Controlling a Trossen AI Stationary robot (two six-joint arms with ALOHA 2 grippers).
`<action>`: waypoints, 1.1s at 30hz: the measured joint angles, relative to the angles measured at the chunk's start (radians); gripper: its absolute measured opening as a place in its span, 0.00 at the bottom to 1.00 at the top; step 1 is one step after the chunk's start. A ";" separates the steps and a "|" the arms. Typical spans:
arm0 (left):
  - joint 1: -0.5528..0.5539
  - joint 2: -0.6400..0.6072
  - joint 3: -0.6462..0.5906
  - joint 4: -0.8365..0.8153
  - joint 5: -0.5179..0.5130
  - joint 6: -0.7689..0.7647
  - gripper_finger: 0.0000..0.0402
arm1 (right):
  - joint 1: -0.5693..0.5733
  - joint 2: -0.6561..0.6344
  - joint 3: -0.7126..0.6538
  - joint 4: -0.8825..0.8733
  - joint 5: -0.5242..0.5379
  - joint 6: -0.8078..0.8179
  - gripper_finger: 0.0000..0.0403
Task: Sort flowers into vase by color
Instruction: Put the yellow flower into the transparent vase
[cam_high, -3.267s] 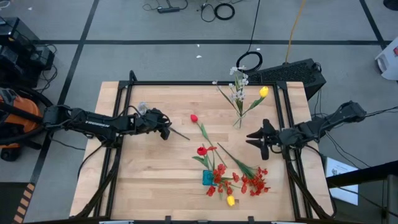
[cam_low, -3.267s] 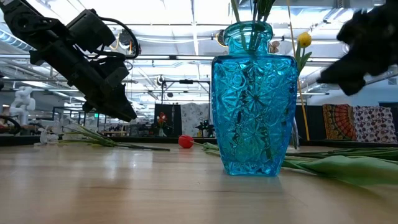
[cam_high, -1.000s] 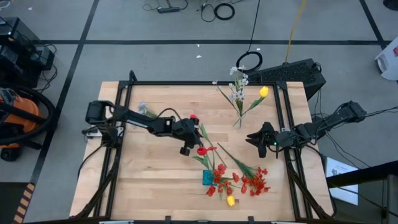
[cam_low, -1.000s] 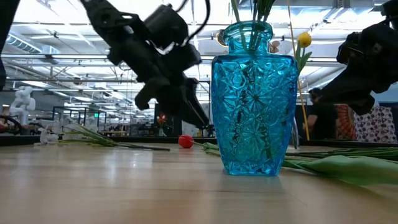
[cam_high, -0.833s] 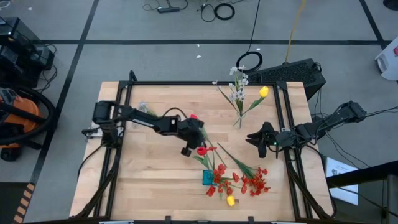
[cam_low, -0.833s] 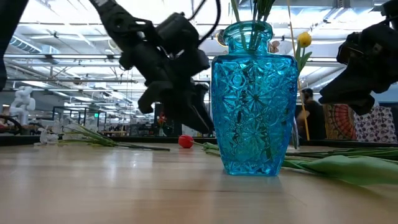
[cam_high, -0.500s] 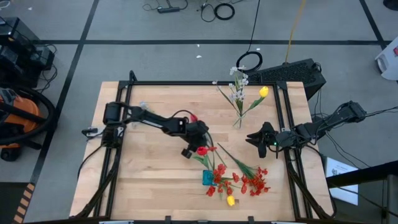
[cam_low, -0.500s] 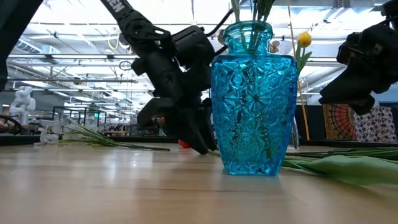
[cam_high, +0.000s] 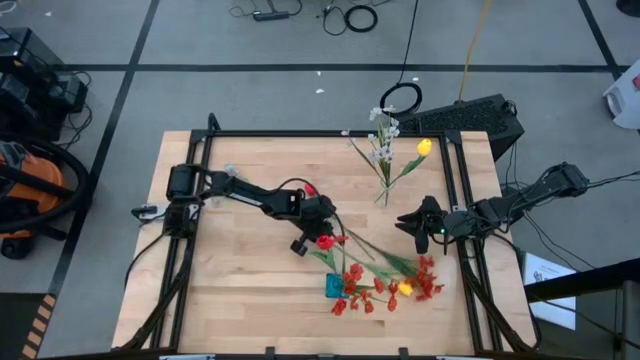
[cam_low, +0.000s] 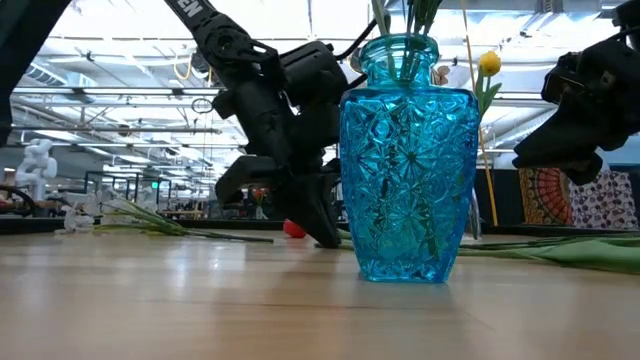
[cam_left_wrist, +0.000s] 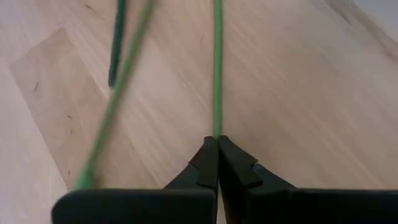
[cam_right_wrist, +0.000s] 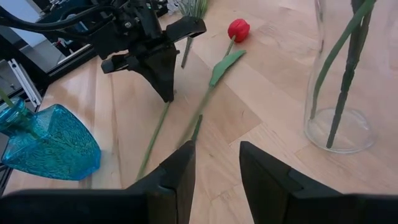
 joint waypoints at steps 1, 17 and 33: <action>0.000 -0.009 0.000 -0.022 -0.006 -0.015 0.01 | 0.000 0.000 0.000 0.000 0.000 0.000 0.29; -0.063 -0.186 -0.011 -0.676 -0.209 -0.587 0.00 | 0.000 0.000 0.000 -0.023 -0.003 -0.004 0.29; -0.343 -0.210 -0.014 -0.875 -0.069 -1.062 0.06 | 0.000 0.001 0.000 -0.043 -0.004 -0.002 0.29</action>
